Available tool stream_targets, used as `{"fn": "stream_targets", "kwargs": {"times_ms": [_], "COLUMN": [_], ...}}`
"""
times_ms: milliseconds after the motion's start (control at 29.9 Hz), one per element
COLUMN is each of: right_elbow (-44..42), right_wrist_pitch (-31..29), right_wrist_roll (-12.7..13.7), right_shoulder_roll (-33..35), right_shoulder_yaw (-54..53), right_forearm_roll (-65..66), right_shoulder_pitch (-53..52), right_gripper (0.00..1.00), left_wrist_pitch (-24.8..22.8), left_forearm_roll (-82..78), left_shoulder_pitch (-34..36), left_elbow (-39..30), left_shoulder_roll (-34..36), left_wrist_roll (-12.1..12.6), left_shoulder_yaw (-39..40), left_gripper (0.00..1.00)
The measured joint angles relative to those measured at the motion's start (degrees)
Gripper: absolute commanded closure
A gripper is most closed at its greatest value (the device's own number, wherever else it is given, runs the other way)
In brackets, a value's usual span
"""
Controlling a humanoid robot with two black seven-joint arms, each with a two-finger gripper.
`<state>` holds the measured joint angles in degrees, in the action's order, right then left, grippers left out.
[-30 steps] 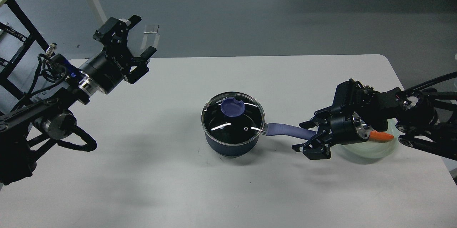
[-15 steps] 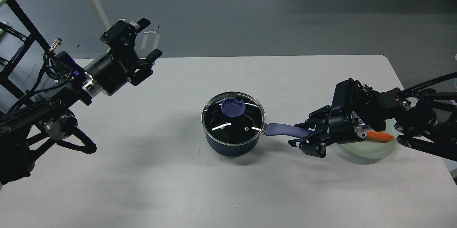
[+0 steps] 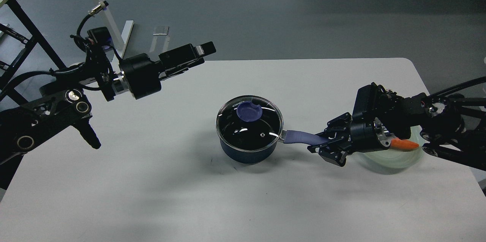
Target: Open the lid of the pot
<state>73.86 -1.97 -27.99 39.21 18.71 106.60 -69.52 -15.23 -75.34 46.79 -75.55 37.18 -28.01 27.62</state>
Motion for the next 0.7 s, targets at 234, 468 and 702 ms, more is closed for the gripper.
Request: {"fn": "stream_targets", "kwargs": {"times_ms": [234, 468, 702], "right_elbow": [0.04, 0.05, 0.05], "right_wrist_pitch": [-0.1, -0.2, -0.23], "right_wrist_roll": [0.01, 0.01, -0.01], "right_shoulder_roll": [-0.07, -0.11, -0.11], "right_shoulder_yaw": [0.01, 0.07, 0.19], "right_forearm_roll": [0.0, 0.0, -0.06], "right_shoulder_pitch": [0.05, 0.07, 0.1], "right_gripper": [0.69, 0.69, 0.69], "left_wrist_pitch": [10.18, 19.94, 20.95], "left_forearm_roll": [-27.76, -39.24, -42.3], "left_shoulder_pitch": [2.46, 5.84, 6.44], "left_elbow": [-1.53, 2.18, 9.32], "left_shoulder_roll": [-4.41, -8.46, -13.25], "left_wrist_roll": [0.0, -0.01, -0.01], "left_shoulder_yaw": [-5.49, -14.96, -16.27], "left_gripper": [0.01, 0.01, 0.01]}}
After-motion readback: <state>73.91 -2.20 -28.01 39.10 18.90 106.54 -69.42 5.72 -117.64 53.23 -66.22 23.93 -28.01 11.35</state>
